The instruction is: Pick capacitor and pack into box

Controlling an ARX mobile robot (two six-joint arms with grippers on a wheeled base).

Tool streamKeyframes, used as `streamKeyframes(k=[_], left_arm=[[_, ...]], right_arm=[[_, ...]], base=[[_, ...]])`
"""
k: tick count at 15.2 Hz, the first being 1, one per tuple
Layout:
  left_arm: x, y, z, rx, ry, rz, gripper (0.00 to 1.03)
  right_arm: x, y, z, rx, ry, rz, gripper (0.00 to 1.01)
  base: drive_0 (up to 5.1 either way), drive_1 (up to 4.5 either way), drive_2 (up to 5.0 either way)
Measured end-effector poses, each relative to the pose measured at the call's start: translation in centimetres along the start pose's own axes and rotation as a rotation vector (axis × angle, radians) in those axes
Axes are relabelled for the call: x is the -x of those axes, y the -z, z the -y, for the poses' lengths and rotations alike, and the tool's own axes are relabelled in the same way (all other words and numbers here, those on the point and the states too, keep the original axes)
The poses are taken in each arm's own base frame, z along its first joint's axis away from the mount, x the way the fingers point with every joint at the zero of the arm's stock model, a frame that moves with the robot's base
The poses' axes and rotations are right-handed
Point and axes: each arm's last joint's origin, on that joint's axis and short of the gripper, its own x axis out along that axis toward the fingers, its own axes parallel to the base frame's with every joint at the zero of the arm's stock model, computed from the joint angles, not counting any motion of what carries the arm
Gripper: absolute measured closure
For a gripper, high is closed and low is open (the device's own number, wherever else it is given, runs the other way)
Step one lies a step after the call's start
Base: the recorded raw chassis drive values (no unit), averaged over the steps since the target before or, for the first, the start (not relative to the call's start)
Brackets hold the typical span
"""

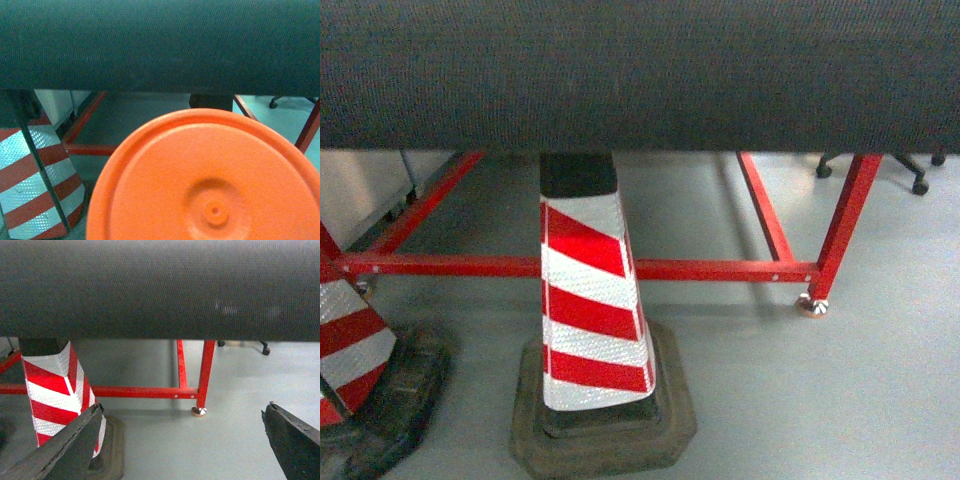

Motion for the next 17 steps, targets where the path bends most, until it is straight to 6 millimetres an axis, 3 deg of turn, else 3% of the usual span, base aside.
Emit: streamKeyframes(k=[17], left_arm=[[0.0, -0.05, 0.0, -0.01, 0.001, 0.005, 0.6]], right_arm=[[0.0, -0.03, 0.0, -0.001, 0.0, 0.003, 0.03]], base=[[0.0, 0.0, 0.0]])
